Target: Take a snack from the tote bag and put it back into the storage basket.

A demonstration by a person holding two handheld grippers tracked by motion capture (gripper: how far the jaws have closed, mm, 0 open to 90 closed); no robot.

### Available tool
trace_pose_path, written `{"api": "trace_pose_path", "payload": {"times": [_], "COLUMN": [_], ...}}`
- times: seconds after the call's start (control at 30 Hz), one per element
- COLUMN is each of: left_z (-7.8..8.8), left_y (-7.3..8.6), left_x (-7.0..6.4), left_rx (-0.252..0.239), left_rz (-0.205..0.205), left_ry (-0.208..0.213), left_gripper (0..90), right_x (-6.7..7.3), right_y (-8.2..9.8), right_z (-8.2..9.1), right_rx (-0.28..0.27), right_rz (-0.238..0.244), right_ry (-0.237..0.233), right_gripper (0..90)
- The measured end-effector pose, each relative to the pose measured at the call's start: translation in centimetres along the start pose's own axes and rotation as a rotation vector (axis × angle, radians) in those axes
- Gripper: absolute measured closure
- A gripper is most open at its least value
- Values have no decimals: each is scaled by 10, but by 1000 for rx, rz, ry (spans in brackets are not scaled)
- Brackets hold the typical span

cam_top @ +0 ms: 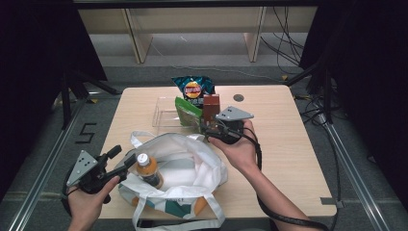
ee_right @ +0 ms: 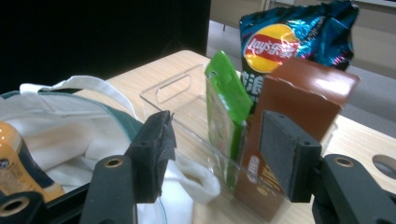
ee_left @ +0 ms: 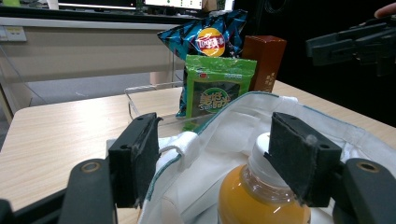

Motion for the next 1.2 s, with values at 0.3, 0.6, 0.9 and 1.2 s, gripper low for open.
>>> {"api": "trace_pose_path", "payload": {"times": [0.3,0.6,0.9,1.2], "left_z": [0,-1,-1,-2], "left_y": [1,0,0,-1], "left_x": [1,1,1,1], "left_rx": [1,-11,-14,-29], "left_rz": [-2,1,3,-2], "left_ry": [0,1,-2,2], "left_gripper": [328,328,328,328], "right_x": [-15,-25,-39,-40], "right_y": [12,26,35,35], "right_z": [18,31,41,45], "right_rx": [-2,0,-8,-17], "right_rz": [-22,-16,-30,-28], "right_ry": [-2,-1,21,25], "right_gripper": [441,436,430,427]}}
Point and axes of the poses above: each handheld gripper's, and its own axes: z roughly backward along the jaws, y roughly out of its underside, x roughly to its left, the point moved 4 cm from there along -z, roughly forward along the jaws, and after that the axes turned 14 degrees about -z, right-handed, at the moved point
